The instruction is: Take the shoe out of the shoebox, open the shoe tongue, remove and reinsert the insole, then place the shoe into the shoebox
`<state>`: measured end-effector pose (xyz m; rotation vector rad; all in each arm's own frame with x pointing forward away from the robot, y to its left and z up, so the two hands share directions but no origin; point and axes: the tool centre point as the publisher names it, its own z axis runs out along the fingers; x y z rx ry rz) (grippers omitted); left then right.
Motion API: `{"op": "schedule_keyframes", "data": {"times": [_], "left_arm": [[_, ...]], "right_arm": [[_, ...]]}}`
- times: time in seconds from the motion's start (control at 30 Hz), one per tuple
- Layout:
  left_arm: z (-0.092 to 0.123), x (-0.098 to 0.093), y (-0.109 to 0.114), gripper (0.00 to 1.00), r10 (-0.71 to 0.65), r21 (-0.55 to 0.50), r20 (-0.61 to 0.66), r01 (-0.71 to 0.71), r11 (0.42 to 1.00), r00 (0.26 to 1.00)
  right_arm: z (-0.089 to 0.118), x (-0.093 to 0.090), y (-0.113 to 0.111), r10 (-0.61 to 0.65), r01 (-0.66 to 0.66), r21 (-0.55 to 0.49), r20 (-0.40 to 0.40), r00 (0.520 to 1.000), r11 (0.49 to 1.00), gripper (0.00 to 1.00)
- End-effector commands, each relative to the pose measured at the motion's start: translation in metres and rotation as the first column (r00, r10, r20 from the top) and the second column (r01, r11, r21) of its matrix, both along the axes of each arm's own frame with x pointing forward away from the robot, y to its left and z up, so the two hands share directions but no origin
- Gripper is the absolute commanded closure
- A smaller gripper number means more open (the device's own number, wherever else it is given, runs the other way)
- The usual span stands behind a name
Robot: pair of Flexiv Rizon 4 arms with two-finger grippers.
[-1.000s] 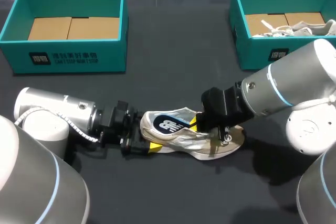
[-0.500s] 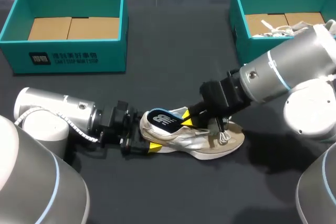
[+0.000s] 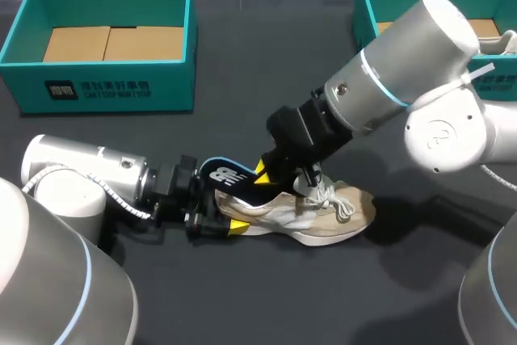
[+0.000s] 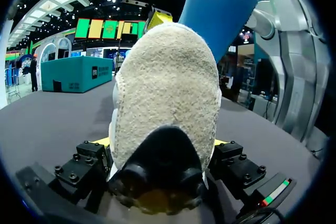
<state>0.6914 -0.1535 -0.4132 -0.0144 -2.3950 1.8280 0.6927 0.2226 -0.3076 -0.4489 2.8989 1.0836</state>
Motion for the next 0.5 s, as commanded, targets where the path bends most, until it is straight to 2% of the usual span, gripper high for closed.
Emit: {"op": "schedule_keyframes", "data": {"times": [0.03,0.23,0.27,0.4,0.5], "left_arm": [[-0.0055,-0.0008,-0.0006,1.0,0.002,0.0,0.0,-0.002,1.0,1.0],[-0.0055,-0.0008,-0.0006,1.0,0.002,0.0,0.0,-0.002,1.0,1.0],[-0.0055,-0.0008,-0.0006,1.0,0.002,0.0,0.0,-0.002,1.0,1.0],[-0.0055,-0.0008,-0.0006,1.0,0.002,0.0,0.0,-0.002,1.0,1.0],[-0.0055,-0.0008,-0.0006,1.0,0.002,0.0,0.0,-0.002,1.0,1.0]], "right_arm": [[0.0024,-0.001,0.0087,-0.041,0.044,-0.12,0.028,0.999,0.992,1.0],[0.0074,-0.0011,0.0137,-0.092,0.09,-0.191,0.0,0.996,0.977,1.0],[0.0072,-0.0008,0.0142,-0.1,0.096,-0.199,-0.01,0.995,0.975,0.91],[0.005,0.0001,0.0141,-0.138,0.128,-0.222,-0.032,0.99,0.967,0.75],[0.0046,0.0003,0.0136,-0.159,0.143,-0.248,-0.046,0.986,0.958,0.67]]}}
